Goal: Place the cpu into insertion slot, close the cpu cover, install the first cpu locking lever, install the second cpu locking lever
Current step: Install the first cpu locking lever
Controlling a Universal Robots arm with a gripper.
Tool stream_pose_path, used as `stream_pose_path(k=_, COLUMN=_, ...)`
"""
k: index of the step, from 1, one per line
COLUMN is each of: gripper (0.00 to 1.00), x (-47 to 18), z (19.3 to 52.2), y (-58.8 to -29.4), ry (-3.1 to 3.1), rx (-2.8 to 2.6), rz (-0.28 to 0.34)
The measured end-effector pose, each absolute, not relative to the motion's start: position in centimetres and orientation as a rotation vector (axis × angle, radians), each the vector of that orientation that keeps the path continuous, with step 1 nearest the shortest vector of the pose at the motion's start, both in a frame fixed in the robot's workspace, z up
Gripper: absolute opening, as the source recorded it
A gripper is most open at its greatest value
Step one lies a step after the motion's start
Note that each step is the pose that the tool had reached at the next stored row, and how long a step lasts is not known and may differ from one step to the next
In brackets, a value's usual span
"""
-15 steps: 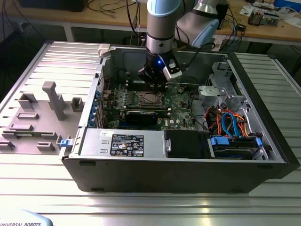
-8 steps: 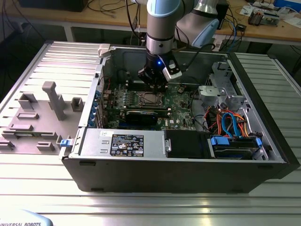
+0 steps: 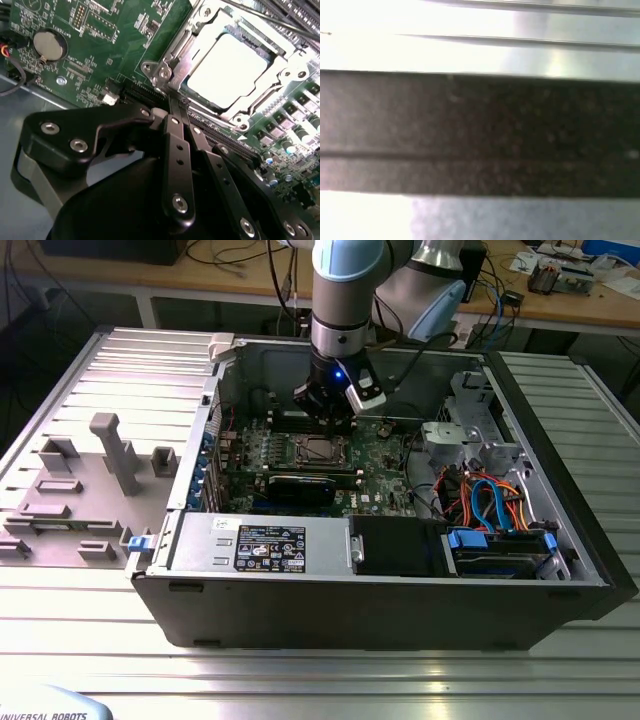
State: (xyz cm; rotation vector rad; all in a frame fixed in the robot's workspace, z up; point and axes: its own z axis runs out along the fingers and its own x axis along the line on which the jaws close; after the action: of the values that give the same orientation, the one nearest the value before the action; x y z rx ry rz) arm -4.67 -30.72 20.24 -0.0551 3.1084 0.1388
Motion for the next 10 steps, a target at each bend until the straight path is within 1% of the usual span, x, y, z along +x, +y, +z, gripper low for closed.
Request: stream_pose_path(k=10, gripper=0.11, x=-4.64, z=21.06, y=-30.96, ry=3.109, rx=-0.054, rz=0.130)
